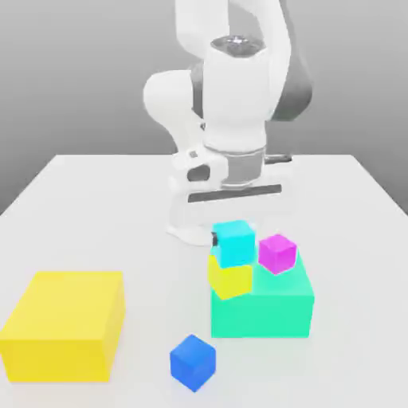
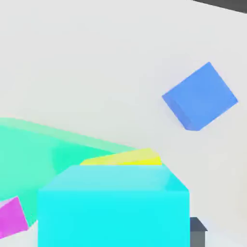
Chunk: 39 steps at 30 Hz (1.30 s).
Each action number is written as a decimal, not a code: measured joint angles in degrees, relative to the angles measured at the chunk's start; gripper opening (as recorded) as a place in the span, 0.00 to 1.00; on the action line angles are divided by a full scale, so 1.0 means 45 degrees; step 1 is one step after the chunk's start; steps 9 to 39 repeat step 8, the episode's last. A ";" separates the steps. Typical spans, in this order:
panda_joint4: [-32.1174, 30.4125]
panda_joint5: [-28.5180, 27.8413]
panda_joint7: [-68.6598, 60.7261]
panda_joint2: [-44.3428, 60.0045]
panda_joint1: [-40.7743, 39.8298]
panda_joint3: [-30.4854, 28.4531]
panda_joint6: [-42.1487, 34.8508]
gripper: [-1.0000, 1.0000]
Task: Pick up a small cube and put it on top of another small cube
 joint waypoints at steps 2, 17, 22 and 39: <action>0.0000 0.0000 0.0000 0.0000 0.0000 0.0000 0.0000 1.00; 0.0491 -0.0042 0.0010 -0.1239 -0.0007 -0.0029 -0.1721 1.00; 0.0491 -0.0042 0.0010 -0.1239 -0.0007 -0.0029 -0.1721 1.00; 0.0491 -0.0042 0.0010 -0.1239 -0.0007 -0.0029 -0.1721 1.00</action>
